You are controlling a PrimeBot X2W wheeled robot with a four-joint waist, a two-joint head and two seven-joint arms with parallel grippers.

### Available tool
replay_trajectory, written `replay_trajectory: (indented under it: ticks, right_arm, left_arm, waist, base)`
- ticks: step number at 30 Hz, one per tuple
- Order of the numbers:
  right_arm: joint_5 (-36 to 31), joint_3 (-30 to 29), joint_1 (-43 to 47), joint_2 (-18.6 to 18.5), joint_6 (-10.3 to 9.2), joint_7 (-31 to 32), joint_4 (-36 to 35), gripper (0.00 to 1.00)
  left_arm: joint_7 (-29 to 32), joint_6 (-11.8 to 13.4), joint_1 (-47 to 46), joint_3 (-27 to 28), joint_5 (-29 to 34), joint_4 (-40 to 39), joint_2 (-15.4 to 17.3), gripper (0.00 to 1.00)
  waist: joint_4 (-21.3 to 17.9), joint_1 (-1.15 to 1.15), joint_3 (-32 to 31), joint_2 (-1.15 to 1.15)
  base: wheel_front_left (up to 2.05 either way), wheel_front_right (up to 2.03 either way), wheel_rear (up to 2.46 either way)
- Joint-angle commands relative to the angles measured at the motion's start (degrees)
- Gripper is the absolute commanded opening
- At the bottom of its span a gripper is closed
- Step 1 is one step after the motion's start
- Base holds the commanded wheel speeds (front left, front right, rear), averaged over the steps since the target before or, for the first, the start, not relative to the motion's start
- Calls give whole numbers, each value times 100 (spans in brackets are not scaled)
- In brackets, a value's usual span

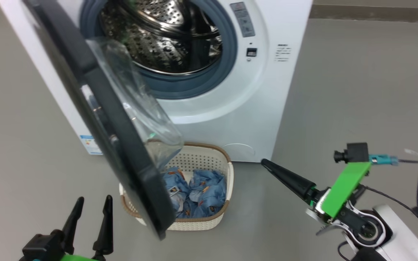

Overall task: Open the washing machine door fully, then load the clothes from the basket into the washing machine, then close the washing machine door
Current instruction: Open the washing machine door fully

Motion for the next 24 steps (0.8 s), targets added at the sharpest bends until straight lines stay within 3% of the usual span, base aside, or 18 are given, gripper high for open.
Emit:
replay_trajectory:
  ticks: [1, 11, 24]
  right_arm:
    - [-37, 11, 43, -40, 9, -69, -181, 100]
    - [-364, -94, 531, -521, 9, -919, -153, 100]
    - [-1271, 596, 623, -1091, 9, -2945, 414, 100]
  left_arm:
    - [-37, -14, -76, 232, -22, -169, 115, 100]
    - [-37, -14, 50, 381, -9, -199, 135, 100]
    - [-37, -14, 87, 452, 2, -166, 120, 100]
  waist:
    - [-134, 0, -45, 0]
    - [-385, 0, -91, 0]
    - [-493, 0, -137, 0]
  base:
    - [0, 0, 0]
    - [0, 0, 0]
    - [0, 0, 0]
